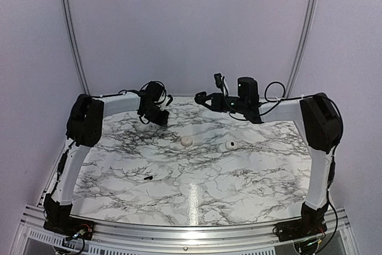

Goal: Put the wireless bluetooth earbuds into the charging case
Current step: Pick up the right earbud from the center of the board.

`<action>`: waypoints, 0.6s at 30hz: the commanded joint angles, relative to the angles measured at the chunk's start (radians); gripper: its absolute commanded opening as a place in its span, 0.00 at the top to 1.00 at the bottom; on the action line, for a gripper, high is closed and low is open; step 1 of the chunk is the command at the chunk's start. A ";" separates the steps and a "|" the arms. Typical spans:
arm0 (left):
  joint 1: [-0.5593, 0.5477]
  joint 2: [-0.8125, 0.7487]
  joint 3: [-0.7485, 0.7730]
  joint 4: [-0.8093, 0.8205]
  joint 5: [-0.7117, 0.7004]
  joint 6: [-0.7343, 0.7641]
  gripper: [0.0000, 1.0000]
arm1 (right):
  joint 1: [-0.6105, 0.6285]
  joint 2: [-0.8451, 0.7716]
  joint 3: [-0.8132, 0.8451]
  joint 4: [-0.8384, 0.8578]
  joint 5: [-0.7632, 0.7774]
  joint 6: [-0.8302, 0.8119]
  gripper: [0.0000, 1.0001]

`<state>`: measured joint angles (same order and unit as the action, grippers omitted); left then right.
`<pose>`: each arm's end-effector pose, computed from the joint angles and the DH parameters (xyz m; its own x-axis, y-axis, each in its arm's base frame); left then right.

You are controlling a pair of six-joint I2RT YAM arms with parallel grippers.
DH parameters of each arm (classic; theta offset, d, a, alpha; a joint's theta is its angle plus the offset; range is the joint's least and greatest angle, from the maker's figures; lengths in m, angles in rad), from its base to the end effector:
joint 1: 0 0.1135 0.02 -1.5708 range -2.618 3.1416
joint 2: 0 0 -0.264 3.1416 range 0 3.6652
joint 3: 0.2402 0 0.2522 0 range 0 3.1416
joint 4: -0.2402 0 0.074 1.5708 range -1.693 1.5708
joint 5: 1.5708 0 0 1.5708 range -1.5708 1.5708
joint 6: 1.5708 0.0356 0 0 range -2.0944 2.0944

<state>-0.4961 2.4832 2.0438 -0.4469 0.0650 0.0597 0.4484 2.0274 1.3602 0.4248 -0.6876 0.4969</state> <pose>0.4784 -0.2616 0.1403 -0.6496 0.4193 -0.6342 0.5509 0.8345 -0.0125 0.4088 0.2217 0.2216 -0.6145 0.1132 -0.7807 -0.6795 0.4270 0.5967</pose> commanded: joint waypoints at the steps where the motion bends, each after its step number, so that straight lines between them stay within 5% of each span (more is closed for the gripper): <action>1: -0.015 -0.041 -0.038 -0.021 -0.022 0.002 0.91 | -0.008 -0.048 -0.040 0.042 -0.020 -0.002 1.00; 10: -0.021 -0.255 -0.192 -0.009 -0.026 -0.050 0.96 | -0.010 -0.126 -0.123 0.052 -0.037 -0.010 1.00; 18: -0.051 -0.640 -0.668 0.085 -0.116 -0.212 0.97 | -0.010 -0.181 -0.206 0.081 -0.061 -0.004 1.00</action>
<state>-0.5343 2.0094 1.5631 -0.4065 0.0055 -0.0422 0.4484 1.8900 1.1839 0.4599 -0.7242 0.4969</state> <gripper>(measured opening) 0.143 0.203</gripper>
